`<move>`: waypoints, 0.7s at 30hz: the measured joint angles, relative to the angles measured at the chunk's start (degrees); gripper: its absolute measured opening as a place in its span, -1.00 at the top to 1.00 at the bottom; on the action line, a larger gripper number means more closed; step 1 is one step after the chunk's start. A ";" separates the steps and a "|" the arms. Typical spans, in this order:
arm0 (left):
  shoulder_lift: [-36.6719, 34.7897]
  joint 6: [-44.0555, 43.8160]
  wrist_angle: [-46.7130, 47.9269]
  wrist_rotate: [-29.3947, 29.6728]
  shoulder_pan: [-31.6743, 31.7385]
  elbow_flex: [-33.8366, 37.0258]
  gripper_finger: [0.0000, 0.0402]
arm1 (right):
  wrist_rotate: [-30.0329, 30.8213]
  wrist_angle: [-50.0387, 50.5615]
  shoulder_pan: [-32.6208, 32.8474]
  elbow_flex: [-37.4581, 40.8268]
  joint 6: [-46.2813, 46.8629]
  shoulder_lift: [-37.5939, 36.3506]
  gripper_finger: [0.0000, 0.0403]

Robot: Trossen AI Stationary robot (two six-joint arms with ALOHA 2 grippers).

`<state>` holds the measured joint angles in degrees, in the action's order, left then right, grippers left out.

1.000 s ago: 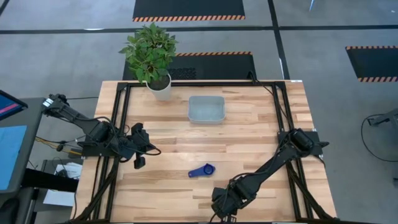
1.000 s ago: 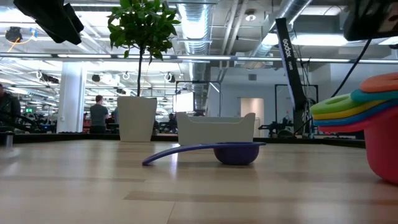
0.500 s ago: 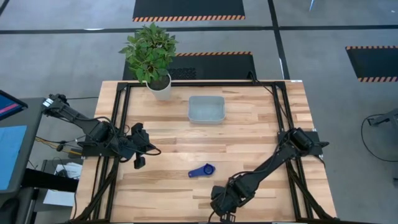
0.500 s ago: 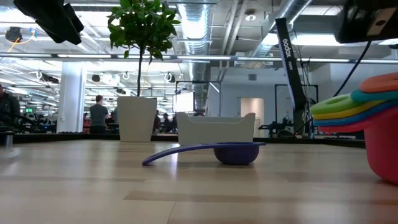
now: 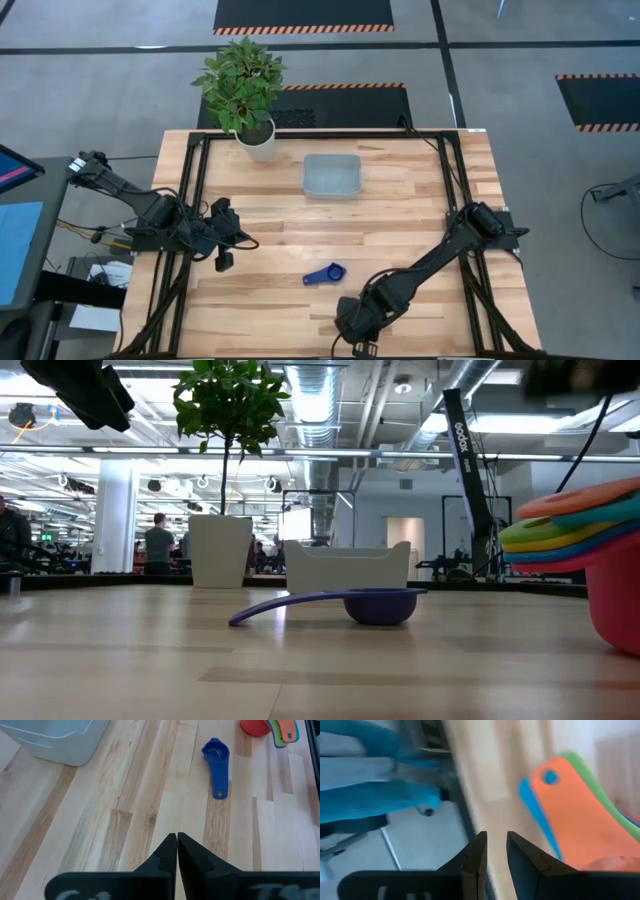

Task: Nest measuring cups in basket
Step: Stack the dark blue measuring cup on top of the orange measuring cup

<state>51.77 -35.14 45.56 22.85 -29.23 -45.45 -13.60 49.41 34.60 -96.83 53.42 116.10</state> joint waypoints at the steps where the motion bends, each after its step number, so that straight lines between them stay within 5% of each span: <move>1: 0.00 0.00 0.00 0.00 0.02 0.00 0.99 | 0.11 -0.33 -0.27 -0.82 -0.78 -0.60 0.52; 5: 0.00 0.00 -0.02 0.00 0.01 0.00 0.99 | 5.65 0.08 -2.94 -3.11 -4.51 -2.21 0.52; 12: 0.00 -0.22 -0.01 0.00 0.00 0.00 0.99 | 25.61 0.84 -12.01 -3.54 -6.97 -2.34 0.52; 21: 0.00 -1.33 -0.02 0.00 0.01 0.00 0.99 | 25.21 4.35 -18.55 -3.54 -4.49 -2.36 0.52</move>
<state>51.77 -36.47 45.54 22.85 -29.23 -45.45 11.61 53.75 16.05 -100.37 48.93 113.74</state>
